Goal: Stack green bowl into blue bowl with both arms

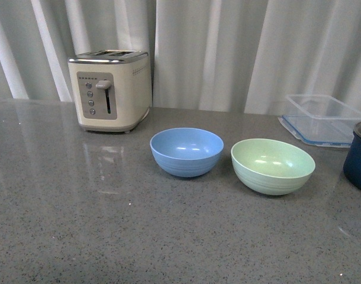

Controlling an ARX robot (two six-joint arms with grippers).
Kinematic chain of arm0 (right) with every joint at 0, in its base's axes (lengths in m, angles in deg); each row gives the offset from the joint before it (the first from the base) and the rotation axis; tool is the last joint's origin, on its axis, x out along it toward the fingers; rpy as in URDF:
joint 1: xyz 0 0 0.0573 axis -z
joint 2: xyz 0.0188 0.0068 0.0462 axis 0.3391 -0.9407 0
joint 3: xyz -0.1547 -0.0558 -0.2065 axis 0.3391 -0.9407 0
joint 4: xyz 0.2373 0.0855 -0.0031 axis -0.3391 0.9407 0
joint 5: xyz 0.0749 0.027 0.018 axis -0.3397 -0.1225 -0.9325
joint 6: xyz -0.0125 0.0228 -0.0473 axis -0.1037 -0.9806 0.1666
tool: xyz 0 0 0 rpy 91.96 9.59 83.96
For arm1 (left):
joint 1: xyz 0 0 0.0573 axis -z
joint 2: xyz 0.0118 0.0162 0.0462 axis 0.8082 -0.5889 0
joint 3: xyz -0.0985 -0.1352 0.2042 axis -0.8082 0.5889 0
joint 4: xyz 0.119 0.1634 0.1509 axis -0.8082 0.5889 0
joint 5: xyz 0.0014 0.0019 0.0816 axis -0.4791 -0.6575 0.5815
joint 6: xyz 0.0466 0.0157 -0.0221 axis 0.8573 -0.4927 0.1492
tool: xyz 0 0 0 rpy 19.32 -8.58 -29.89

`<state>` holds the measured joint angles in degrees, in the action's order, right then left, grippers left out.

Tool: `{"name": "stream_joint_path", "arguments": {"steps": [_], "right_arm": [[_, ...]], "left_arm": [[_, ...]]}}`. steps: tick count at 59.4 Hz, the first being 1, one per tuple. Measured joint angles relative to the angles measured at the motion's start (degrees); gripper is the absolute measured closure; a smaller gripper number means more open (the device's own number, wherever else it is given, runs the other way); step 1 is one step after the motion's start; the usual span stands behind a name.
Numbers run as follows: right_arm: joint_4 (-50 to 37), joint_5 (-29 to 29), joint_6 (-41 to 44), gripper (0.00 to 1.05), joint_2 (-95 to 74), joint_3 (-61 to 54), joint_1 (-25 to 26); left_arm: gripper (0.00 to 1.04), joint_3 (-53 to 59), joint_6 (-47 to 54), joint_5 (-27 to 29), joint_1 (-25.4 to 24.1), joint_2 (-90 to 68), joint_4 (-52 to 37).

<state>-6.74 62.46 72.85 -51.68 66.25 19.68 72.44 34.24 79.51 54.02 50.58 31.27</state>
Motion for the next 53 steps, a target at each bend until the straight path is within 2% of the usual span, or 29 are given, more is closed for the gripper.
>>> {"name": "stream_joint_path", "arguments": {"steps": [6, 8, 16, 20, 23, 32, 39, 45, 53], "right_arm": [[0.0, 0.0, 0.0, 0.10, 0.0, 0.0, 0.0], [0.0, 0.0, 0.0, 0.10, 0.0, 0.0, 0.0], [0.5, 0.5, -0.1, 0.10, -0.3, 0.1, 0.0], [7.7, 0.9, -1.6, 0.10, -4.1, 3.0, -0.4], [8.5, -0.2, -2.6, 0.10, -7.2, 4.3, -0.4], [0.8, -7.5, -8.9, 0.10, -20.4, 11.0, -0.1], [-5.4, -14.2, -18.4, 0.10, -37.2, 21.0, -2.4], [-6.4, -14.6, -24.9, 0.10, -51.6, 29.0, -5.6], [-5.8, -12.4, -31.3, 0.10, -69.0, 38.3, -8.7]], "left_arm": [[1.01, 0.0, 0.0, -0.1, 0.0, -0.1, 0.2], [0.97, 0.0, 0.0, -0.1, 0.0, -0.1, 0.2], [0.74, 0.0, 0.0, -0.1, 0.0, -0.1, 0.2], [0.61, 0.0, 0.0, 0.0, 0.0, -0.1, 0.2], [0.54, 0.0, 0.0, -0.1, 0.0, -0.1, 0.2], [0.29, 0.0, 0.0, -0.1, 0.0, -0.1, 0.2], [0.06, 0.0, 0.0, -0.1, 0.0, -0.1, 0.2], [0.07, 0.0, 0.1, -0.1, 0.0, -0.1, 0.2], [0.07, 0.0, 0.1, 0.0, 0.0, -0.1, 0.2]]}}
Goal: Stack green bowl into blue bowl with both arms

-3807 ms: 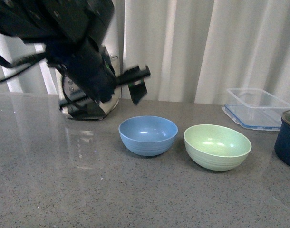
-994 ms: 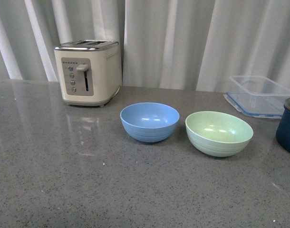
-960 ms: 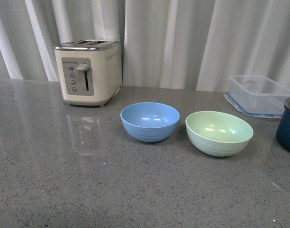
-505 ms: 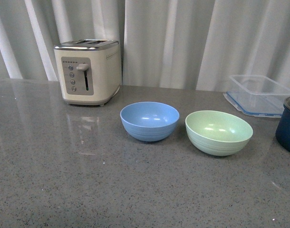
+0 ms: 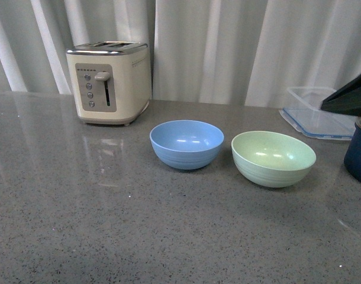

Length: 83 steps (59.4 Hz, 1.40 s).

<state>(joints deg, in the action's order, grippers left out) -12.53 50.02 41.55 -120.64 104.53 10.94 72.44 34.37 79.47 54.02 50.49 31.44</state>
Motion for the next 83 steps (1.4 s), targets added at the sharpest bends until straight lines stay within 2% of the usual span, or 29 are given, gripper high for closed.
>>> {"name": "stream_joint_path", "arguments": {"steps": [7, 14, 32, 40, 47, 66, 83], "right_arm": [[0.5, 6.3, -2.0, 0.10, -14.1, 8.9, -2.4], [1.7, 10.3, -2.5, 0.10, -22.8, 14.4, -2.7], [4.9, 16.1, -2.6, 0.11, -34.1, 23.8, -1.5], [7.3, 17.5, -2.2, 0.31, -36.5, 26.6, -0.9], [8.7, 19.7, -1.2, 0.57, -37.7, 27.9, -0.8], [11.6, 23.8, 1.2, 1.04, -38.7, 30.1, -1.0], [12.7, 25.2, 4.1, 1.04, -37.2, 30.7, -1.0]], "left_arm": [[0.07, 0.0, 0.0, 0.0, 0.0, 0.0, 0.0], [0.07, 0.0, 0.0, 0.0, 0.0, 0.0, 0.0], [0.07, 0.0, 0.0, 0.0, 0.0, 0.0, 0.0], [0.07, 0.0, 0.0, 0.0, 0.0, 0.0, 0.0], [0.07, 0.0, 0.0, 0.0, 0.0, 0.0, 0.0], [0.07, 0.0, 0.0, 0.0, 0.0, 0.0, 0.0], [0.07, 0.0, 0.0, 0.0, 0.0, 0.0, 0.0]]}}
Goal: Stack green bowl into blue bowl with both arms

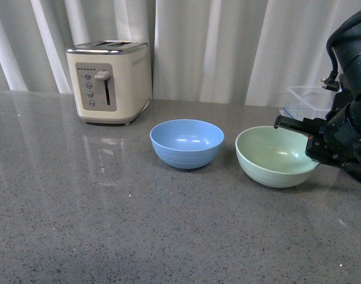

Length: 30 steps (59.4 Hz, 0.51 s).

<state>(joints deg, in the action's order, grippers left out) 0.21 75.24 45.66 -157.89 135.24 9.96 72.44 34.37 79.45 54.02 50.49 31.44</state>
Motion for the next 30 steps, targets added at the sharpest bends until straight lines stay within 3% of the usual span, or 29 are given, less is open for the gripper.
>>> {"name": "stream_joint_path", "arguments": {"steps": [12, 23, 30], "right_arm": [[1.4, -0.8, 1.8, 1.04, 4.6, 3.4, -2.9], [3.2, -0.2, 5.7, 1.04, 2.0, 15.1, -12.0], [5.5, 0.3, 7.5, 1.04, -3.8, 21.8, -14.5]], "left_arm": [[0.07, 0.0, 0.0, 0.0, 0.0, 0.0, 0.0], [0.07, 0.0, 0.0, 0.0, 0.0, 0.0, 0.0], [0.07, 0.0, 0.0, 0.0, 0.0, 0.0, 0.0]]}}
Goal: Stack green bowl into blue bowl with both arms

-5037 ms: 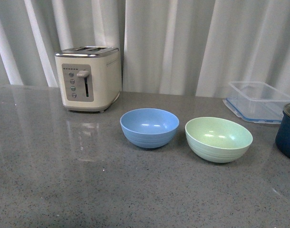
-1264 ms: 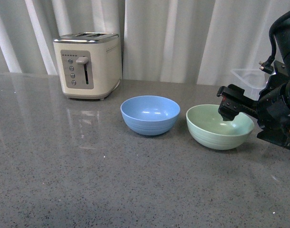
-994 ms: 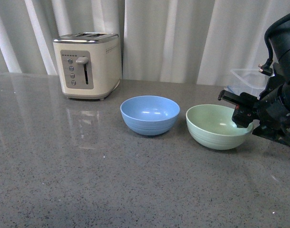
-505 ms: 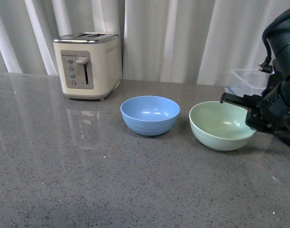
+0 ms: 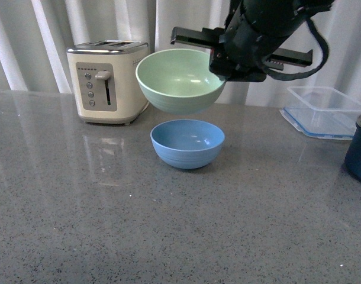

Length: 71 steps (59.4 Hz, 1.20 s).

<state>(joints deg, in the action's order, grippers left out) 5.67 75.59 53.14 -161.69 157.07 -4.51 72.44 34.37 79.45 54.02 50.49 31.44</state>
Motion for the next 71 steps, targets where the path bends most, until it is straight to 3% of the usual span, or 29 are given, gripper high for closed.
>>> {"name": "stream_joint_path", "arguments": {"steps": [28, 42, 48, 51, 57, 62, 68, 71], "right_arm": [[3.9, 6.5, 4.5, 1.03, -14.1, 10.2, -1.2], [1.0, 1.4, 2.7, 0.69, -10.5, 7.1, -0.4], [-2.6, -4.0, 1.1, 0.48, -1.6, 1.2, -0.4], [-3.8, -3.7, 1.0, 0.40, 2.1, -0.6, -0.4], [-27.8, 7.4, 9.4, 0.55, 9.8, -13.2, -0.1], [-44.2, 7.3, 15.4, 0.71, 16.1, -27.2, 2.5], [-52.2, 5.3, 17.9, 0.87, 20.8, -39.5, 5.6], [-55.5, 3.7, 18.7, 1.01, 24.5, -48.1, 8.0]], "left_arm": [[0.07, 0.0, 0.0, 0.0, 0.0, 0.0, 0.0], [0.07, 0.0, 0.0, 0.0, 0.0, 0.0, 0.0], [0.07, 0.0, 0.0, 0.0, 0.0, 0.0, 0.0], [0.07, 0.0, 0.0, 0.0, 0.0, 0.0, 0.0], [0.07, 0.0, 0.0, 0.0, 0.0, 0.0, 0.0], [0.07, 0.0, 0.0, 0.2, 0.0, 0.0, 0.0], [0.07, 0.0, 0.0, 0.1, 0.0, 0.0, 0.0], [0.07, 0.0, 0.0, 0.1, 0.0, 0.0, 0.0]]}}
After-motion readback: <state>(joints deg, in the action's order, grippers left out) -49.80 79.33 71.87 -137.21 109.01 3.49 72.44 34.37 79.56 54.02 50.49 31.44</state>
